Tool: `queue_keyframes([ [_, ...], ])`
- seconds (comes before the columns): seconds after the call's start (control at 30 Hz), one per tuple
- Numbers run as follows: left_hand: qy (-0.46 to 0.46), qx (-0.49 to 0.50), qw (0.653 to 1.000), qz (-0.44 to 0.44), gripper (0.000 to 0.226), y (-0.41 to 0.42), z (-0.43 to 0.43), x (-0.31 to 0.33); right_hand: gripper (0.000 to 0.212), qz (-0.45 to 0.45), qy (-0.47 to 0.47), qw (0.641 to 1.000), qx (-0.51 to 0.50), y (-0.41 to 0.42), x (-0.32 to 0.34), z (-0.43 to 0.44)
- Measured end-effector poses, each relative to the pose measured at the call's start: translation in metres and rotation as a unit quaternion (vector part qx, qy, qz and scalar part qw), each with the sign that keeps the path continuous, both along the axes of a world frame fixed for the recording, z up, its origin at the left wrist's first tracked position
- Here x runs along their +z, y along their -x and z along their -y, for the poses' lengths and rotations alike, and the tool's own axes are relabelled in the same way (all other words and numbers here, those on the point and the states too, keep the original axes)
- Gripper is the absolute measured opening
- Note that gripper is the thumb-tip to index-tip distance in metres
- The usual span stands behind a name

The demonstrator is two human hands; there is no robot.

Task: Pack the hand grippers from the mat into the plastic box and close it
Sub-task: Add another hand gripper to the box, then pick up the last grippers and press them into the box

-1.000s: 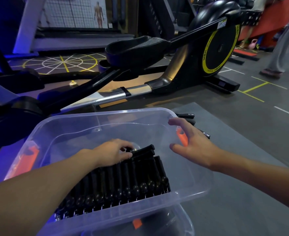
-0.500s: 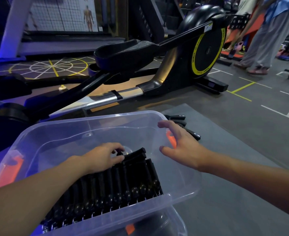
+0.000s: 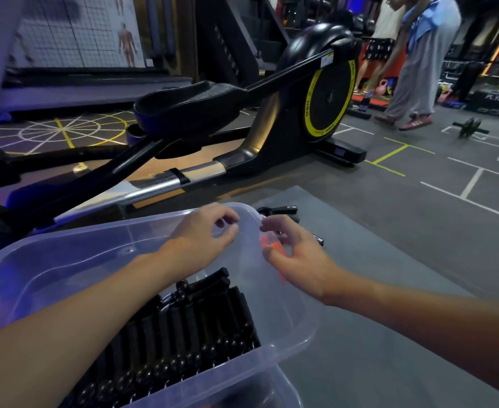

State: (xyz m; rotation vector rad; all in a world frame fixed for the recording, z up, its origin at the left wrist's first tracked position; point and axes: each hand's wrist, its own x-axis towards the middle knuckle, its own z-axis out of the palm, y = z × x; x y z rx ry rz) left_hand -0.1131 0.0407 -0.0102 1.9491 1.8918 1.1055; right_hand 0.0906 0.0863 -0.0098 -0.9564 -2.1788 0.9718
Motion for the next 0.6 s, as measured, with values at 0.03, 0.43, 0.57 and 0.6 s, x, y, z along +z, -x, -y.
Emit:
queue_keyframes([
  [0.03, -0.012, -0.005, 1.0, -0.012, 0.014, -0.005, -0.003, 0.002, 0.032, -0.022, 0.01, 1.0, -0.017, -0.003, -0.001, -0.004],
  [0.43, 0.071, 0.021, 0.98, -0.183, 0.083, -0.029, -0.029, -0.008, 0.028, 0.009, 0.041, 0.983, -0.18, -0.056, -0.064, -0.099],
  [0.57, 0.07, 0.027, 0.976, -0.203, 0.079, -0.03, -0.03, -0.007, 0.025, 0.0, 0.074, 0.973, -0.218, -0.057, -0.092, -0.126],
  [0.6, 0.071, 0.028, 0.975, -0.207, 0.079, -0.03, -0.03, -0.006, 0.024, 0.006, 0.082, 0.97, -0.228, -0.056, -0.097, -0.132],
])
